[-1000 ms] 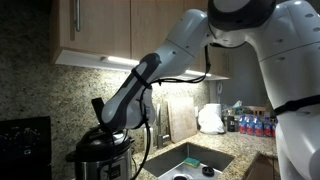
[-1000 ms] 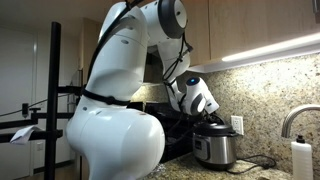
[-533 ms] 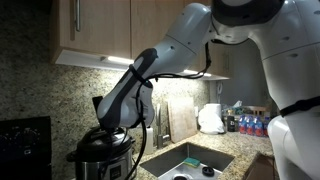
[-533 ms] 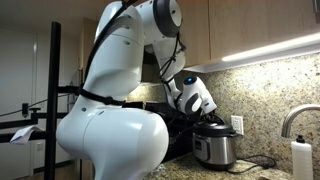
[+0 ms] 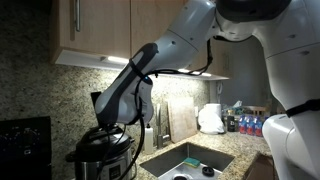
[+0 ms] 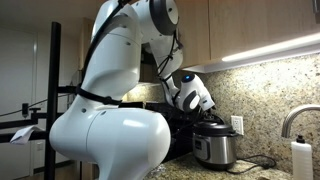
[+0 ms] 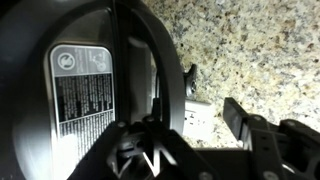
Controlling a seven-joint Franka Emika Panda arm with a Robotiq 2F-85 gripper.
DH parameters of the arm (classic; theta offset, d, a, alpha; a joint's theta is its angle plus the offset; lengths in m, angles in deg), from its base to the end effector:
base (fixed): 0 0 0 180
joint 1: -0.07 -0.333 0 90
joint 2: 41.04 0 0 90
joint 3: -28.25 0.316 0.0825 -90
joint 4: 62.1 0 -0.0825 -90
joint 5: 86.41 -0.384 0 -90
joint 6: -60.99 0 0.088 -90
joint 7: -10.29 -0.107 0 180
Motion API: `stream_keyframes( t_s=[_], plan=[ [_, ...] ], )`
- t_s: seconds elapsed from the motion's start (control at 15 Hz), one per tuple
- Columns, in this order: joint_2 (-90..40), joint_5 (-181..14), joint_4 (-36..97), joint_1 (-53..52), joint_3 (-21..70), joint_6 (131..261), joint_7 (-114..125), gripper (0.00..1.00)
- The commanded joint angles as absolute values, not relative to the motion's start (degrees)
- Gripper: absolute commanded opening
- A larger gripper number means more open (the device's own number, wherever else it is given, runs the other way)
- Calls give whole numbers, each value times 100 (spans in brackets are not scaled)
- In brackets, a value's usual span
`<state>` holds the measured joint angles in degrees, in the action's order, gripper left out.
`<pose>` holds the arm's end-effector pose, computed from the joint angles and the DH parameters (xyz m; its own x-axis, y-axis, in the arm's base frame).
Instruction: Remove the lid from the pressure cooker
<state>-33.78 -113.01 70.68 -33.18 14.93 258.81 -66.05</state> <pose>0.5427 0.1446 0.4075 0.1211 -0.9904 -0.0674 -0.5510 -0.0106 -0.8344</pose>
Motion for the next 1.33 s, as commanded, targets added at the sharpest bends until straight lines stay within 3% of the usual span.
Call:
stream_keyframes(
  t_s=[0.0,0.13,0.47,0.6,0.93,1.0,1.2,1.27],
  plan=[
    [-3627,-11392,7190,-3544,1349,25881,-6476,45],
    [-3594,-11336,7212,-3559,1370,25896,-6535,48],
    [-3491,-11208,7296,-3487,1481,25916,-6682,16],
    [-3466,-11139,7304,-3445,1521,25918,-6712,7],
    [-3496,-10651,7272,-3347,1512,25777,-6491,11],
    [-3573,-10762,7251,-2629,2266,25685,-6090,12],
    [-3747,-10506,7258,-2046,2800,25223,-5673,12],
    [-3804,-10000,7297,-2162,2564,25039,-5980,12]
  ],
)
